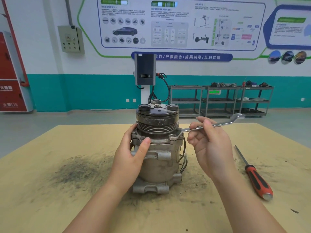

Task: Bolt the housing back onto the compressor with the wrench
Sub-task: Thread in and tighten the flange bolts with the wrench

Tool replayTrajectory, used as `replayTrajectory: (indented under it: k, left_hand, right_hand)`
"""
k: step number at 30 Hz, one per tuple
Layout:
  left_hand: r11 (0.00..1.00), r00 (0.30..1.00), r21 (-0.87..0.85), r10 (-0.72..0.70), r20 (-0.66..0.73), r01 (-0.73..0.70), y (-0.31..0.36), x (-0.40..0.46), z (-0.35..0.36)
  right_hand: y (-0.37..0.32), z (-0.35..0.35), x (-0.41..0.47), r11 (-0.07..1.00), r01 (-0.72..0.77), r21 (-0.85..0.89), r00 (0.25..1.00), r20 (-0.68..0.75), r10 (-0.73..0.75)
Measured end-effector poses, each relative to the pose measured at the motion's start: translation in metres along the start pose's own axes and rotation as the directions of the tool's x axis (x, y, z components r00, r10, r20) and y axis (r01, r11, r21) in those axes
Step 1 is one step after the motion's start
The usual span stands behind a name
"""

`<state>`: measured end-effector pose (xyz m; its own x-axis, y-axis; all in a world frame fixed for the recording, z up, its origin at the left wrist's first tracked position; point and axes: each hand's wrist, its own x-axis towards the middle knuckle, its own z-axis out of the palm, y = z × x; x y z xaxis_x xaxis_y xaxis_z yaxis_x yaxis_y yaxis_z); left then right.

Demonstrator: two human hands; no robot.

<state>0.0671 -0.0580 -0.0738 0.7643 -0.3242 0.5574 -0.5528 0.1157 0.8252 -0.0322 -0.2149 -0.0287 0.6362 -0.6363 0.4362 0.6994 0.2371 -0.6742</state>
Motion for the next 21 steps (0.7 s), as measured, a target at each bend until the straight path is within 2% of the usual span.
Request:
replayTrajectory:
  k: [1, 2, 4, 5, 7, 9, 10, 11, 12, 14, 15, 17, 19, 21]
  left_hand:
    - [1.0, 1.0, 0.001, -0.004, 0.001, 0.004, 0.0, 0.0, 0.0]
    - [1.0, 1.0, 0.003, -0.006, 0.001, 0.006, 0.001, 0.0, 0.0]
    - [1.0, 1.0, 0.005, -0.003, -0.003, 0.003, 0.0, 0.0, 0.0]
    - [1.0, 1.0, 0.006, -0.001, -0.005, 0.001, -0.001, 0.0, 0.001]
    - [1.0, 1.0, 0.0, 0.004, -0.002, -0.004, -0.001, 0.0, 0.001]
    - [1.0, 1.0, -0.008, 0.005, 0.007, -0.005, -0.001, 0.0, 0.001]
    - [1.0, 1.0, -0.007, 0.003, 0.006, -0.003, -0.001, 0.0, 0.001]
    - [1.0, 1.0, -0.002, 0.006, 0.001, -0.006, 0.0, 0.0, 0.001]
    - [1.0, 1.0, 0.008, 0.011, -0.004, -0.011, 0.0, 0.0, 0.001]
    - [1.0, 1.0, 0.023, 0.015, -0.007, -0.015, 0.002, 0.0, 0.001]
    - [1.0, 1.0, 0.026, 0.013, -0.008, -0.012, 0.002, 0.0, 0.001]
    - [0.999, 1.0, 0.033, 0.005, -0.009, -0.004, 0.003, 0.0, 0.001]
    - [0.999, 1.0, 0.036, 0.0, -0.013, 0.0, 0.003, 0.0, 0.001]
    - [0.999, 1.0, 0.038, 0.003, -0.017, -0.003, 0.003, 0.0, 0.001]
  right_hand:
    - [0.005, 0.002, -0.005, 0.984, 0.144, -0.103, 0.989, 0.0, -0.145]
    - [0.011, 0.003, -0.011, 0.924, 0.312, -0.222, 0.949, 0.028, -0.314]
    - [0.02, 0.007, -0.023, 0.709, 0.596, -0.378, 0.8, 0.203, -0.565]
    - [0.024, 0.009, -0.029, 0.597, 0.695, -0.401, 0.717, 0.328, -0.615]
    - [0.03, 0.01, -0.035, 0.39, 0.825, -0.409, 0.564, 0.54, -0.625]
    - [0.033, 0.011, -0.037, 0.26, 0.865, -0.428, 0.493, 0.635, -0.595]
    - [0.033, 0.012, -0.038, 0.268, 0.863, -0.428, 0.498, 0.636, -0.59]
    - [0.031, 0.013, -0.038, 0.329, 0.841, -0.429, 0.537, 0.595, -0.597]
    - [0.027, 0.014, -0.038, 0.435, 0.793, -0.427, 0.608, 0.508, -0.61]
    - [0.017, 0.014, -0.033, 0.665, 0.645, -0.378, 0.762, 0.245, -0.6]
    - [0.012, 0.013, -0.029, 0.764, 0.56, -0.319, 0.824, 0.118, -0.554]
    - [0.004, 0.01, -0.022, 0.915, 0.371, -0.157, 0.925, -0.031, -0.38]
    - [0.001, 0.007, -0.015, 0.98, 0.198, -0.026, 0.975, -0.096, -0.2]
    - [0.0, 0.004, -0.009, 0.995, 0.073, 0.074, 0.992, -0.112, -0.065]
